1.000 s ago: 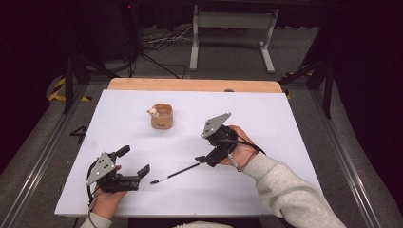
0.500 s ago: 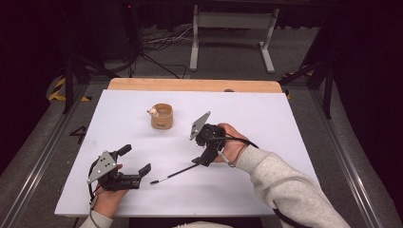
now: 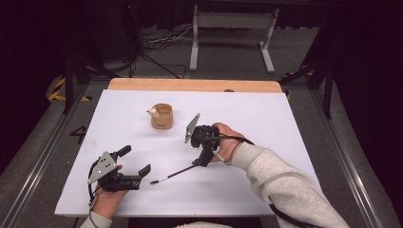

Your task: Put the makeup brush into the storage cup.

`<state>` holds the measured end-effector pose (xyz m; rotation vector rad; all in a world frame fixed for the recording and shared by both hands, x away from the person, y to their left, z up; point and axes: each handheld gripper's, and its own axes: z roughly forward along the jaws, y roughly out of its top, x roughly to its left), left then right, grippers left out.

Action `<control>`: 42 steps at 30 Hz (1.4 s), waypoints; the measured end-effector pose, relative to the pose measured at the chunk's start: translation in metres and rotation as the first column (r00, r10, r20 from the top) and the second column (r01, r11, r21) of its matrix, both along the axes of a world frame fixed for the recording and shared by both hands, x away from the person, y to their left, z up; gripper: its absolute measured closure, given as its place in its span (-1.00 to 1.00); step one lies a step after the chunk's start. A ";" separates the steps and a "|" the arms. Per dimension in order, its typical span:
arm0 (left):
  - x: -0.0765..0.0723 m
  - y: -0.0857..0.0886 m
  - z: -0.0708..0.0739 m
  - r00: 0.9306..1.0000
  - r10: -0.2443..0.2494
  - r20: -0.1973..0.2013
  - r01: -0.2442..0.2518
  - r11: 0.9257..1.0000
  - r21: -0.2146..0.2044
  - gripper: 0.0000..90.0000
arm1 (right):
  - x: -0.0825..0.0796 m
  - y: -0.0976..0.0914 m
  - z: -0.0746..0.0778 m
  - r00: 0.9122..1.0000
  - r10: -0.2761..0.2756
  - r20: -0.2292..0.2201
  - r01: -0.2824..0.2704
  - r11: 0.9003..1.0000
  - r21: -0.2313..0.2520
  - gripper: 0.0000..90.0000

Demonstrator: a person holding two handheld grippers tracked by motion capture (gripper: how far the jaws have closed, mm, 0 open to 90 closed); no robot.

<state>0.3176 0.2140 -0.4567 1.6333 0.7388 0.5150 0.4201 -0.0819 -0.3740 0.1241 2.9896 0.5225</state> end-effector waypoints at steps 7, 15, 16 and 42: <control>0.001 0.000 0.000 1.000 0.000 0.001 0.000 1.000 0.000 -0.98 | 0.000 0.007 -0.008 1.000 0.011 -0.021 -0.012 0.999 -0.052 -0.59; 0.001 0.000 -0.001 1.000 -0.002 -0.006 0.002 1.000 0.005 -0.98 | 0.003 0.016 -0.018 0.999 0.034 -0.041 -0.039 0.993 -0.113 -0.57; 0.001 0.000 -0.001 1.000 -0.002 -0.006 0.002 1.000 0.006 -0.98 | 0.003 0.017 -0.019 0.998 0.035 -0.046 -0.040 0.991 -0.127 -0.56; 0.002 0.001 -0.002 1.000 0.006 -0.013 -0.006 1.000 -0.009 -0.99 | 0.004 0.029 -0.041 0.995 0.055 -0.078 -0.069 0.980 -0.185 -0.42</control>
